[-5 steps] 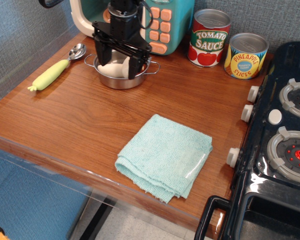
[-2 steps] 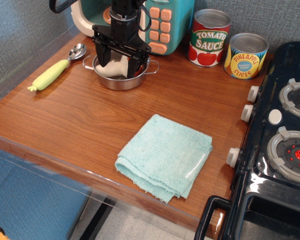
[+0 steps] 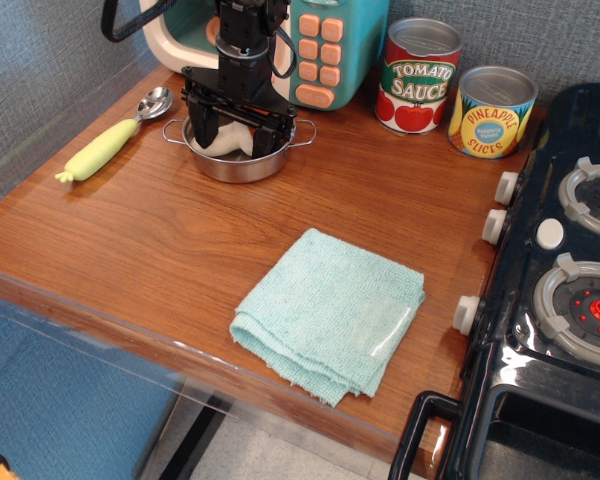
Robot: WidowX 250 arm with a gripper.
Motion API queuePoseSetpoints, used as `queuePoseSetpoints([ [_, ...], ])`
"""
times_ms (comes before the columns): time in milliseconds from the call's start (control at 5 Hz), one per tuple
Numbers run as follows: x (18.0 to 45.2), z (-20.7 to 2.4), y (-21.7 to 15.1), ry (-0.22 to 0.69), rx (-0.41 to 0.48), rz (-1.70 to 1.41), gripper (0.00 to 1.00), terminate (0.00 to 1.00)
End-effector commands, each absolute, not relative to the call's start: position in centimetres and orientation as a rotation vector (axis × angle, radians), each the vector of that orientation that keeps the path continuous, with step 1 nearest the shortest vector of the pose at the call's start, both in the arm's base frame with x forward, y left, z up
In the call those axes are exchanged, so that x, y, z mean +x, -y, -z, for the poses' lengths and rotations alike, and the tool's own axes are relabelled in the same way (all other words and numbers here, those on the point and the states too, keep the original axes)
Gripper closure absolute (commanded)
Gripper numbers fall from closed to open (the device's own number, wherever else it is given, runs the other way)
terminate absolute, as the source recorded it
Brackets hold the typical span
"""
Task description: Move the mushroom to the right of the pot
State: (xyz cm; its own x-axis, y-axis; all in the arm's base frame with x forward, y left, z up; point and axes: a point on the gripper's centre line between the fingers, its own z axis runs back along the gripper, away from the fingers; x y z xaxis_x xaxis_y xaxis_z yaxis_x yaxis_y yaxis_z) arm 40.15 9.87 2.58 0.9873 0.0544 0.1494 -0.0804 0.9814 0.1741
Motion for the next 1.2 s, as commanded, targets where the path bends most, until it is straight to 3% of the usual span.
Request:
queuePoseSetpoints([
  [0,39.4,-2.6,-11.2,0.175,0.168,-0.113,1.00,0.00],
  [400,39.7,-4.5,-10.6,0.239,0.168,-0.099,1.00,0.00],
  [1000,39.7,-11.6,-8.9,0.412,0.212,-0.042,1.00,0.00],
])
